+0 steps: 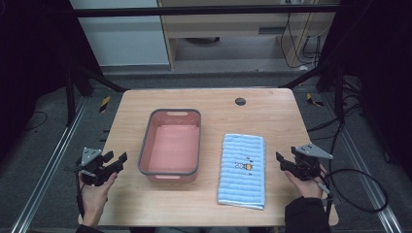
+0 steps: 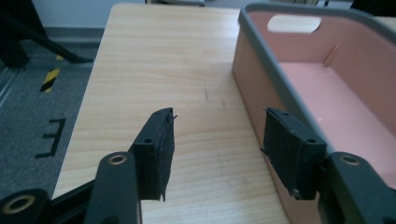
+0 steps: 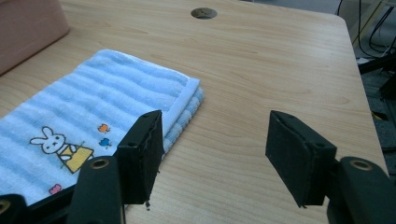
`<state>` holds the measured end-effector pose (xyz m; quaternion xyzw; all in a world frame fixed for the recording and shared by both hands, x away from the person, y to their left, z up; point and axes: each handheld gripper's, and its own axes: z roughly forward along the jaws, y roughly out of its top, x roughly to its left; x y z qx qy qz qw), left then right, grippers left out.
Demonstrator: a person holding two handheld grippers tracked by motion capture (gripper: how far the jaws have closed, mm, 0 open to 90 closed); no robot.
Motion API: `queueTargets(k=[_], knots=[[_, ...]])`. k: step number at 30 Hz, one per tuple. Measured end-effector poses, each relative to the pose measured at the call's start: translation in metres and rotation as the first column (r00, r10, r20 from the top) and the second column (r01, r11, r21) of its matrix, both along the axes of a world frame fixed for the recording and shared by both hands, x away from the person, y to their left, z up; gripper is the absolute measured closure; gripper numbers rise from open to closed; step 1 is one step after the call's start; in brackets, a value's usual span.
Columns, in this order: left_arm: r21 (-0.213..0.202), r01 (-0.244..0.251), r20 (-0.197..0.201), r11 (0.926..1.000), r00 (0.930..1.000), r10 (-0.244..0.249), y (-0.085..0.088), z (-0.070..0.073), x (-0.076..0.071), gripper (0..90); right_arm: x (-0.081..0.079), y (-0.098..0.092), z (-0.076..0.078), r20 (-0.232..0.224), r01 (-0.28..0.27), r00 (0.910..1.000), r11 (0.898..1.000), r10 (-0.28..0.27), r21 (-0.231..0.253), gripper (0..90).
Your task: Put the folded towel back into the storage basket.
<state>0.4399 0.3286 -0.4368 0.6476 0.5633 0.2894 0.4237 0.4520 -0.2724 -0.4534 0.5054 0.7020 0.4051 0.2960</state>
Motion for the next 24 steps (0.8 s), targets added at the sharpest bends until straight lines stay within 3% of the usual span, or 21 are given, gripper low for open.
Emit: queueTargets(k=[7,10,17,24], knots=[[0.002,0.033,0.061,0.9995,0.9976,-0.033,-0.008,0.016,-0.008,44.4,-0.003,0.001,0.007,0.002,-0.024,0.9997,1.000,0.024,0.020,39.8],[0.001,0.042,0.081,0.9991,0.9958,-0.042,-0.011,0.020,-0.010,42.2,-0.004,0.004,0.011,-0.002,-0.063,0.9980,0.997,0.064,0.046,40.4],[-0.015,0.074,0.090,0.9971,0.9933,-0.073,-0.020,0.027,-0.012,37.8,-0.003,0.007,0.017,0.009,-0.061,0.9981,0.997,0.061,0.042,38.7],[0.004,0.100,0.100,0.9950,0.9899,-0.100,-0.029,0.032,-0.014,33.4,0.001,0.005,0.027,0.020,-0.071,0.9974,0.996,0.070,0.056,37.0]])
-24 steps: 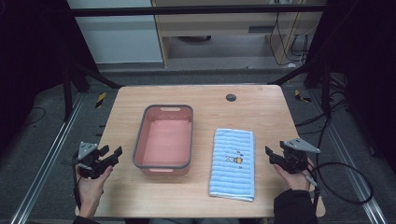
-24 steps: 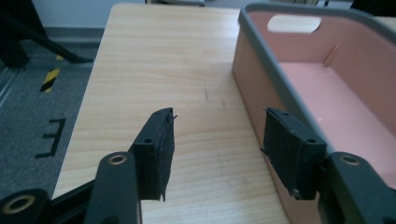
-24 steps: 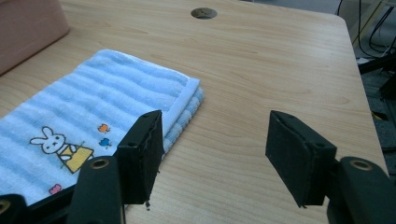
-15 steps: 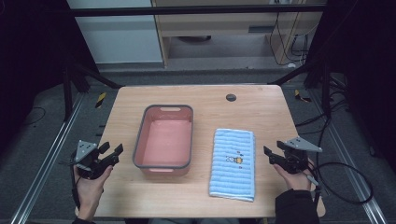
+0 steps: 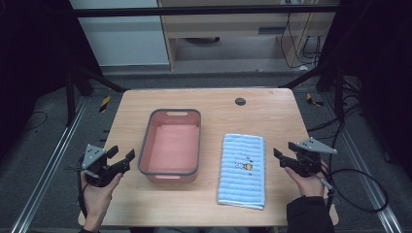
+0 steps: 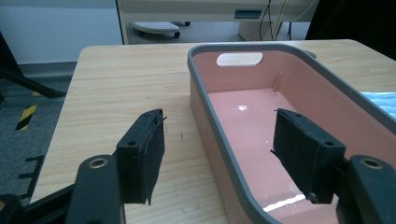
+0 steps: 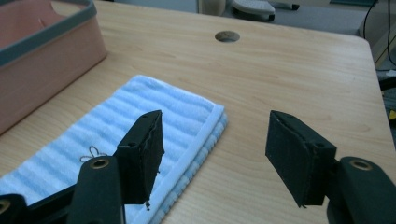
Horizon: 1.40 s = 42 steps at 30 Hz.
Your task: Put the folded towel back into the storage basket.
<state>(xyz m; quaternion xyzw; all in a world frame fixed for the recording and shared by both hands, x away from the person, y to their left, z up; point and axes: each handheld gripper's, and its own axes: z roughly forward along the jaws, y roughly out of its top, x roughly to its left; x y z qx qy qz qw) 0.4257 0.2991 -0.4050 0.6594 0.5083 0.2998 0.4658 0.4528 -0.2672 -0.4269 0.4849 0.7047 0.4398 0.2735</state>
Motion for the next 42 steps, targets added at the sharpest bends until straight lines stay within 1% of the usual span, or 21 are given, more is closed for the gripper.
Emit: queueTargets(k=[1,3,4,5,6,9,12,13,14,15,17,19,20,25,26,27,31,33,36,38,42], knots=[[-0.001,0.005,0.000,1.0000,1.0000,-0.005,-0.001,0.001,0.000,32.5,0.000,-0.001,0.004,0.011,-0.004,0.9999,1.000,0.003,0.013,37.4],[0.005,0.011,0.004,0.9999,0.9999,-0.011,-0.004,0.002,0.000,32.2,0.001,-0.001,0.005,0.016,-0.002,0.9999,1.000,0.001,0.012,38.0],[-0.002,0.018,-0.002,0.9998,0.9998,-0.018,-0.007,0.003,-0.001,31.8,0.001,-0.001,0.007,0.018,-0.003,0.9998,1.000,0.003,0.011,38.3],[0.000,0.023,-0.003,0.9997,0.9997,-0.023,-0.008,0.003,-0.001,31.0,0.001,0.000,0.009,0.019,-0.007,0.9998,1.000,0.007,0.014,41.0],[0.013,0.030,-0.003,0.9995,0.9996,-0.030,-0.012,0.003,-0.001,30.7,0.002,0.000,0.010,0.016,-0.011,0.9998,1.000,0.011,0.010,41.9],[0.016,0.036,0.000,0.9992,0.9993,-0.036,-0.015,0.004,-0.001,29.7,0.003,0.000,0.012,0.013,-0.017,0.9998,1.000,0.017,-0.002,44.0],[0.012,0.048,0.010,0.9988,0.9988,-0.048,-0.020,0.007,-0.001,29.6,0.004,0.000,0.017,0.016,-0.032,0.9994,0.999,0.032,0.018,46.9],[0.019,0.057,0.022,0.9982,0.9981,-0.058,-0.024,0.010,-0.001,29.6,0.005,0.000,0.018,0.017,-0.032,0.9994,0.999,0.032,0.015,47.1],[0.019,0.057,0.022,0.9982,0.9981,-0.058,-0.024,0.010,-0.001,29.7,0.005,0.000,0.020,0.016,-0.032,0.9993,0.999,0.032,0.014,47.3],[0.024,0.069,0.033,0.9974,0.9971,-0.069,-0.028,0.013,-0.002,29.9,0.006,0.000,0.021,0.019,-0.033,0.9993,0.999,0.033,0.013,47.4],[0.020,0.073,0.035,0.9971,0.9967,-0.074,-0.029,0.015,-0.003,30.3,0.008,0.001,0.023,0.024,-0.032,0.9992,0.999,0.031,0.020,48.5],[0.017,0.082,0.041,0.9964,0.9957,-0.083,-0.033,0.017,-0.003,30.5,0.009,0.001,0.024,0.031,-0.028,0.9992,0.999,0.027,0.023,49.2],[0.017,0.087,0.043,0.9961,0.9952,-0.088,-0.035,0.018,-0.003,30.8,0.011,0.002,0.027,0.030,-0.030,0.9991,0.999,0.029,0.039,49.3],[0.015,0.117,0.044,0.9931,0.9921,-0.117,-0.049,0.019,0.000,31.3,0.014,0.005,0.032,0.040,-0.032,0.9987,0.999,0.031,0.040,49.5],[0.009,0.122,0.048,0.9925,0.9914,-0.122,-0.055,0.019,0.001,31.2,0.016,0.007,0.034,0.038,-0.034,0.9987,0.999,0.033,0.040,49.5],[0.009,0.122,0.048,0.9925,0.9914,-0.122,-0.055,0.019,0.001,31.1,0.017,0.008,0.035,0.041,-0.035,0.9986,0.999,0.033,0.038,49.4],[0.018,0.141,0.052,0.9898,0.9885,-0.142,-0.071,0.020,0.003,31.0,0.019,0.010,0.038,0.037,-0.038,0.9987,0.999,0.036,0.036,49.1],[0.021,0.148,0.052,0.9888,0.9875,-0.149,-0.074,0.021,0.004,31.0,0.019,0.011,0.038,0.039,-0.038,0.9986,0.999,0.036,0.035,49.1],[0.030,0.162,0.052,0.9863,0.9851,-0.164,-0.083,0.022,0.004,30.8,0.020,0.011,0.040,0.040,-0.031,0.9987,0.999,0.030,0.033,49.1],[0.035,0.166,0.059,0.9856,0.9841,-0.167,-0.087,0.023,0.003,30.2,0.020,0.012,0.041,0.042,-0.018,0.9990,0.999,0.017,0.040,49.9],[0.028,0.181,0.058,0.9831,0.9815,-0.182,-0.095,0.023,0.003,30.1,0.021,0.011,0.041,0.047,-0.012,0.9989,0.999,0.011,0.040,50.8]])
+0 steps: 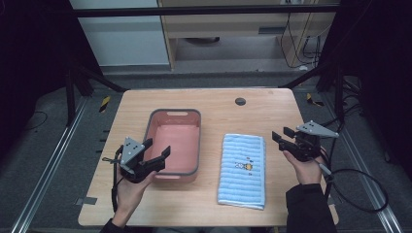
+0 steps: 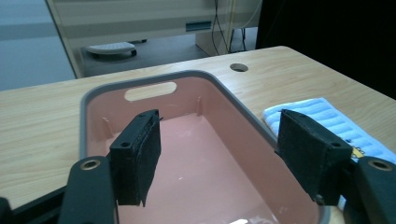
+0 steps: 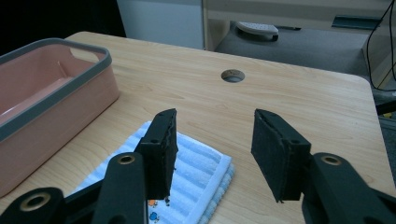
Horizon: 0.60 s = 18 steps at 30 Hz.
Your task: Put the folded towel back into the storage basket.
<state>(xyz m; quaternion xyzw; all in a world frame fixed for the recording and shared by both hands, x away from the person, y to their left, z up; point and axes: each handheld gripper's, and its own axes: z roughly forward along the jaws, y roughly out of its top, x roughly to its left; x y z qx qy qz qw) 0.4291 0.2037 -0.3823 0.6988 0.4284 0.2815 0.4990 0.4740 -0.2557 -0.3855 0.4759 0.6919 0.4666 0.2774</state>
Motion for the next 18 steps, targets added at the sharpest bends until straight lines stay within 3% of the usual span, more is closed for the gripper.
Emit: queueTargets(k=[10,18], knots=[[-0.004,0.038,-0.015,0.9993,0.9992,-0.038,-0.021,-0.002,0.002,31.0,0.006,0.002,-0.009,-0.009,-0.006,0.9999,1.000,0.006,0.006,51.0],[0.001,0.098,-0.017,0.9952,0.9951,-0.098,-0.046,-0.002,0.001,31.6,0.012,0.004,-0.013,-0.017,-0.007,0.9998,1.000,0.007,0.000,51.1]])
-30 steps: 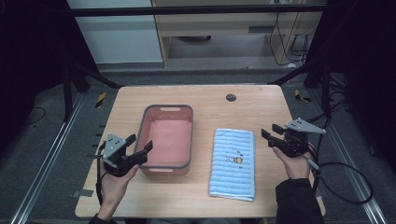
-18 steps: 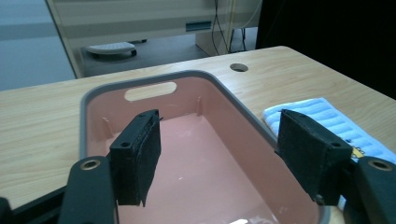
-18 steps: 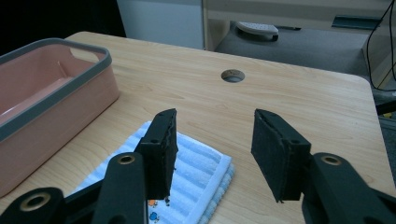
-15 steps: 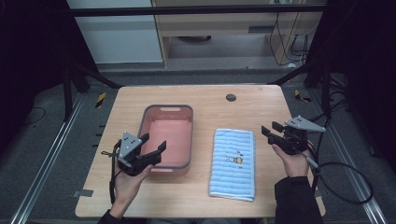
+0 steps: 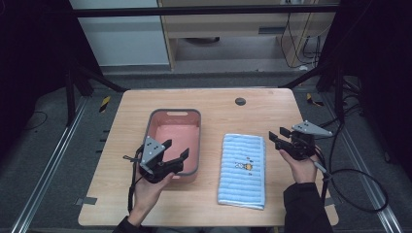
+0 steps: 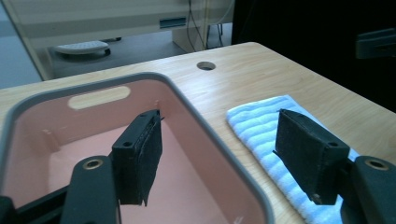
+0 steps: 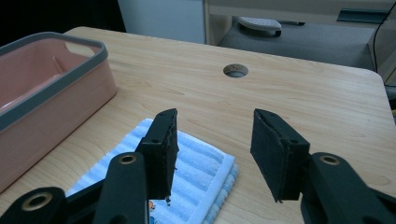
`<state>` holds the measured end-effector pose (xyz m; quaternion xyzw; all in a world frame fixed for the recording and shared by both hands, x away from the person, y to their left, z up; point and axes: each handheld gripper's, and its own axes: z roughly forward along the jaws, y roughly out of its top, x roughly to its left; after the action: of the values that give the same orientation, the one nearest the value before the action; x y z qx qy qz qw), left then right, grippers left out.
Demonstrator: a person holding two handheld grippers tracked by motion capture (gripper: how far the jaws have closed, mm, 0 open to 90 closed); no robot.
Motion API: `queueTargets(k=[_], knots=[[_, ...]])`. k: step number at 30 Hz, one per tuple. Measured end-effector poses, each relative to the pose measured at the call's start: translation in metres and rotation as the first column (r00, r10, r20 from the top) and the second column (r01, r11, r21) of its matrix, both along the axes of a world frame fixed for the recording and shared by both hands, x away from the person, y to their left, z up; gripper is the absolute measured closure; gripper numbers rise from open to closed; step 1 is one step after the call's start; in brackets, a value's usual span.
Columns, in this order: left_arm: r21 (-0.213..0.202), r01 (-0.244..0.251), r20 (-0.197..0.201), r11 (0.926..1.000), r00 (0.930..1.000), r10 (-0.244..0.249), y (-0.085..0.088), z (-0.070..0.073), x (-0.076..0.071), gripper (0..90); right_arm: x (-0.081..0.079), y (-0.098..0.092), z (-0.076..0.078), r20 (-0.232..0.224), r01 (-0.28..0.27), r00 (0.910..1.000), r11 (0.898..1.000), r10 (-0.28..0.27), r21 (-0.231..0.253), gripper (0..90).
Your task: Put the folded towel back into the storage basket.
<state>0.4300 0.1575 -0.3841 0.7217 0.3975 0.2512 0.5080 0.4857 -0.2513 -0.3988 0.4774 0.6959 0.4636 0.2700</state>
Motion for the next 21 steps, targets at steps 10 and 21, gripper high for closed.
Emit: queueTargets(k=[10,21], knots=[[0.006,0.071,-0.018,0.9975,0.9973,-0.071,-0.032,-0.006,-0.005,36.0,0.006,0.000,-0.006,-0.020,-0.001,0.9998,1.000,0.001,-0.013,50.7],[0.017,0.122,-0.048,0.9924,0.9914,-0.121,-0.054,-0.018,-0.009,38.6,0.014,-0.001,-0.014,-0.025,0.006,0.9997,0.999,-0.007,-0.043,45.2]])
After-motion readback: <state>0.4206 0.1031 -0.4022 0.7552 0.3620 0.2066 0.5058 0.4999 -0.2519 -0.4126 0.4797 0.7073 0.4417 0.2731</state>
